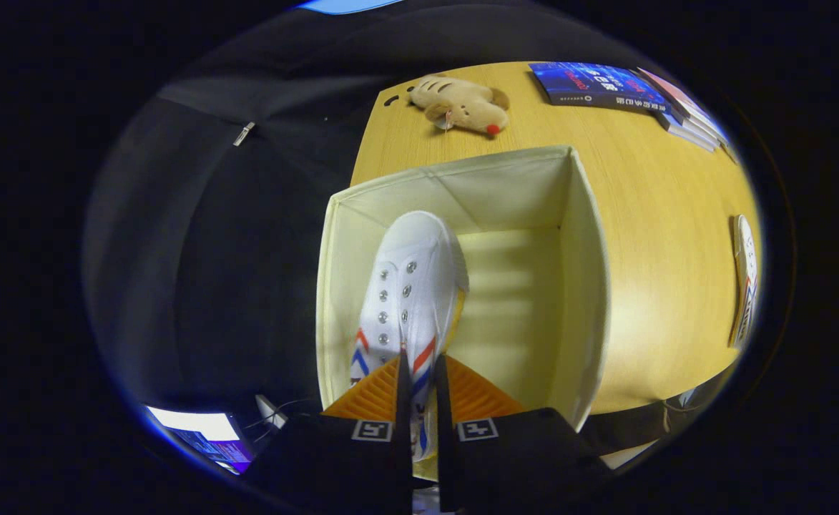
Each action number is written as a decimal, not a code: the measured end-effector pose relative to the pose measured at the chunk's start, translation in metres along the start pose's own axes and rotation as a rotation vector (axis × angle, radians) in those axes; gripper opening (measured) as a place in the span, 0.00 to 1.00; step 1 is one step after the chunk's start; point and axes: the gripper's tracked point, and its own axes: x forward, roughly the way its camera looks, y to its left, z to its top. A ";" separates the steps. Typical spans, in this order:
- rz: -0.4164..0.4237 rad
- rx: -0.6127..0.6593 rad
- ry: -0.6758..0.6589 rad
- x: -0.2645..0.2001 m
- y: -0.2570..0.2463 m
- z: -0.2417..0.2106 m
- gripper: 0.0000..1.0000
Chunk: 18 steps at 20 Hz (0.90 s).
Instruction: Open the storage box then place both shoes into the box .Put the left shoe in first, then the right shoe, with the right side of both shoes facing outward in a uniform manner.
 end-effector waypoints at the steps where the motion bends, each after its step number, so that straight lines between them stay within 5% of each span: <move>1: 0.031 0.011 -0.001 -0.001 0.007 -0.002 0.25; 5: 0.064 -0.034 -0.027 -0.008 0.013 0.008 0.99; 18: 0.156 -0.113 -0.194 -0.110 -0.013 0.036 0.99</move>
